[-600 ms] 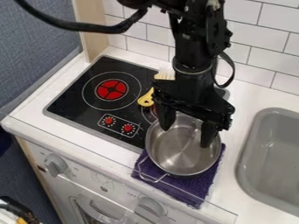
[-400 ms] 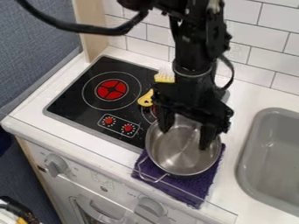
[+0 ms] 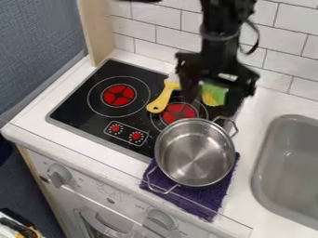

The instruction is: Move the half-corn to the lower left of the stove.

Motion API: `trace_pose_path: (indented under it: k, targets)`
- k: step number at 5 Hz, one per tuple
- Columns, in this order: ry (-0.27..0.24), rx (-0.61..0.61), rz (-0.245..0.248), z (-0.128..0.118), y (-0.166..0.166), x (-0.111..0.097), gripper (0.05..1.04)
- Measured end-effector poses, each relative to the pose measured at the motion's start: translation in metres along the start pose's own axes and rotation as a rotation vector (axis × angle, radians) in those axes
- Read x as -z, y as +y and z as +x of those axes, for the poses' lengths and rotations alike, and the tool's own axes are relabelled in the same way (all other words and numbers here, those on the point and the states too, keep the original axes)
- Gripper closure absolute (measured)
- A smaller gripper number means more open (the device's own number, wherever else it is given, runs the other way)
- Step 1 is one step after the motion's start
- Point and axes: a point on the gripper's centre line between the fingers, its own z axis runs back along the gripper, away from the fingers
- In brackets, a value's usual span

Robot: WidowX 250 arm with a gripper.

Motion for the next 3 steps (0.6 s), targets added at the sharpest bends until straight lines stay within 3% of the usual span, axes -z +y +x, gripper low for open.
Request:
trace_pose_path:
  k: [1,2,3]
  targets:
    - [-0.017,-0.01,0.017,0.029,0.004,-0.005,0.082]
    - [0.042,-0.017,0.053,0.047,0.011,0.017,0.082]
    - [0.065,-0.029,0.071,0.067,0.021,0.034,0.082]
